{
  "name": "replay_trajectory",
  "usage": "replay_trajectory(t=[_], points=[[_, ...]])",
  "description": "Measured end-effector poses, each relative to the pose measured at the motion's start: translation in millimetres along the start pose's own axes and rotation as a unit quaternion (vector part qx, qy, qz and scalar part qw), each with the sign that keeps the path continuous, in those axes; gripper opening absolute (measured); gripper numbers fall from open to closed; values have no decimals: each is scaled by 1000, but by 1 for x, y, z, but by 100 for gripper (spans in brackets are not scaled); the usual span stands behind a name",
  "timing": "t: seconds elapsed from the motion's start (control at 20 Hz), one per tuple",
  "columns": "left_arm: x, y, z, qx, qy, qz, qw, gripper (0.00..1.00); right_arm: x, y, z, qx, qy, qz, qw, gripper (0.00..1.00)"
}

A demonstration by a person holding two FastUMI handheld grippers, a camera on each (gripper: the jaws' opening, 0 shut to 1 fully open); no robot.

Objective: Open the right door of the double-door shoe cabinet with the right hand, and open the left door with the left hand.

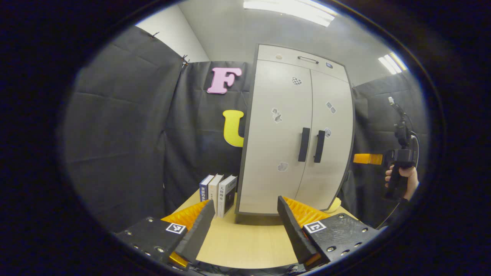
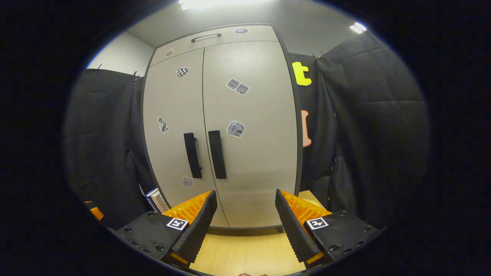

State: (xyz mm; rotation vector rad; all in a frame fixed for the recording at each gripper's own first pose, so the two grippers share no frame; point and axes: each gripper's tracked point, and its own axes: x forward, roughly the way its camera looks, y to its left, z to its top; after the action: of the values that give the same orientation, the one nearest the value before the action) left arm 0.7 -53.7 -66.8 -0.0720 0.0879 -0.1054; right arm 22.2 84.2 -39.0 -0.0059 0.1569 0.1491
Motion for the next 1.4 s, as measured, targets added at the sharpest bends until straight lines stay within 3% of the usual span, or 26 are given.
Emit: replay_trajectory(t=[0.15,0.35,0.4,0.45,0.7,1.0,1.15,1.2,1.4], points=[[0,-4,-2,0,2,-4,1000,95,20,16,19,9,-15,17,1000,93],[3,-8,-17,-21,22,-11,999,94,50,36,42,12,-20,36,999,96],[4,-7,-22,-24,27,-9,999,94,59,39,48,9,-24,37,999,92],[4,-5,-27,-24,34,-5,999,95,67,41,52,7,-25,36,999,96],[8,1,-42,-39,55,14,998,94,107,54,66,21,-36,30,999,92],[11,24,-44,-65,56,64,994,95,146,61,66,4,-29,24,999,96],[8,34,-46,-83,54,91,991,95,162,55,65,-8,-25,13,1000,92],[6,38,-48,-88,53,100,990,96,167,54,64,-6,-22,12,1000,96],[-6,46,-59,-113,60,124,984,94,180,60,59,7,-6,21,1000,83]])
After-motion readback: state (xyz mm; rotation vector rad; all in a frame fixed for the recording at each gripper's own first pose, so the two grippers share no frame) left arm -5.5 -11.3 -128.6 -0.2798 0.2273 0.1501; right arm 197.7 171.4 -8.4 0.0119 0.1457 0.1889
